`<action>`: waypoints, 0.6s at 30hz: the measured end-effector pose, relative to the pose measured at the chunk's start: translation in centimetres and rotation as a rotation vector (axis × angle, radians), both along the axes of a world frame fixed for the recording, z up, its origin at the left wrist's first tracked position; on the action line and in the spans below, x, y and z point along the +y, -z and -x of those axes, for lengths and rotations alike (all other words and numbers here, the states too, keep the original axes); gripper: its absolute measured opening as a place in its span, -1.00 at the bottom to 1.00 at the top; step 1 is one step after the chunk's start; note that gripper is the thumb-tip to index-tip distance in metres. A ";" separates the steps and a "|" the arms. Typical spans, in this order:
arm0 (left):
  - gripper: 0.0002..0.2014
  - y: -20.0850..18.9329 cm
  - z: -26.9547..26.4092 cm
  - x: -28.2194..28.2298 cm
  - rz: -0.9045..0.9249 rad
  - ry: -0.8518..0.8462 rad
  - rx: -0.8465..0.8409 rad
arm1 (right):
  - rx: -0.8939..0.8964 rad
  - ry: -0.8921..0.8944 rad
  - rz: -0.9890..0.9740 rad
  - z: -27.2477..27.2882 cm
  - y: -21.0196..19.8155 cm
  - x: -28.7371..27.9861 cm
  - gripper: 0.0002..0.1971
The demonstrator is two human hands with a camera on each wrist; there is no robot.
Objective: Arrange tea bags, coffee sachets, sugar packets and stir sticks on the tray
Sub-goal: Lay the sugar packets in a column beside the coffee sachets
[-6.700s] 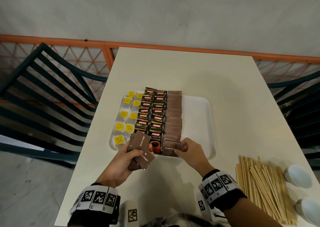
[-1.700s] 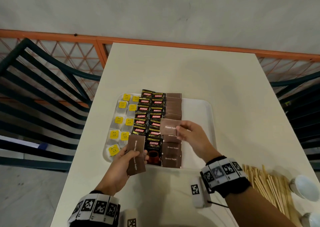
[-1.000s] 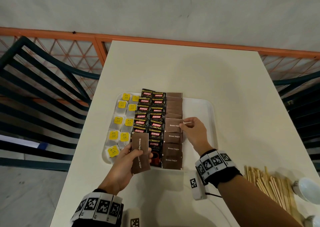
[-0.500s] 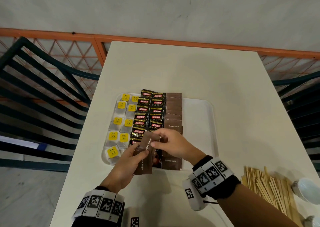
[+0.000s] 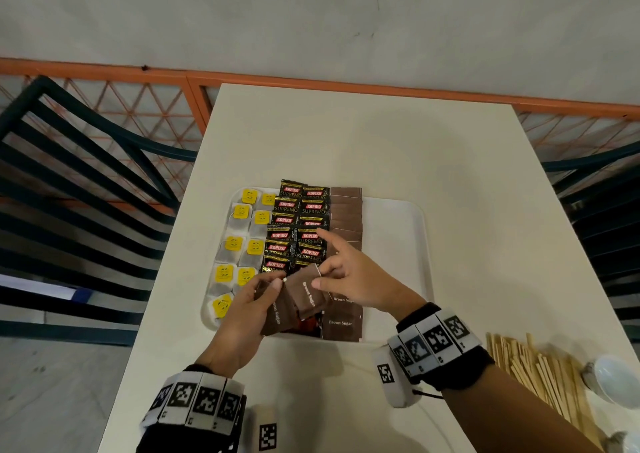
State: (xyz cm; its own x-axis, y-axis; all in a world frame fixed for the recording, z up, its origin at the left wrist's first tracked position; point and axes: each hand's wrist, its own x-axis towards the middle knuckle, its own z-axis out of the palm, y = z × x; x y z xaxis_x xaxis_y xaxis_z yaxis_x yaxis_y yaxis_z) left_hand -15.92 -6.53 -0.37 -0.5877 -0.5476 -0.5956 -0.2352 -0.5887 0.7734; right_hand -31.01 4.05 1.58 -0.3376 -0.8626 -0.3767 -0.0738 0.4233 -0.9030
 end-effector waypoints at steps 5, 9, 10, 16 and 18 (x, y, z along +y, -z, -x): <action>-0.84 -0.6 0.5 0.5 -0.103 0.034 0.074 | 0.132 -0.086 -0.044 -0.4 -0.3 -0.2 -0.10; -0.74 -0.3 0.6 0.9 -0.043 0.010 0.072 | 0.209 0.032 -0.102 -1.2 0.2 -0.5 -0.24; -0.74 -0.2 0.6 0.8 -0.032 -0.023 0.080 | 0.202 0.039 -0.153 -1.3 0.3 -0.5 -0.31; -0.77 0.1 0.9 0.4 -0.063 -0.113 0.118 | 0.021 0.043 -0.192 -2.0 1.3 -0.2 -0.86; -0.75 0.1 1.0 0.4 -0.109 -0.093 0.136 | -0.031 0.161 -0.150 -1.9 1.8 -0.3 -0.90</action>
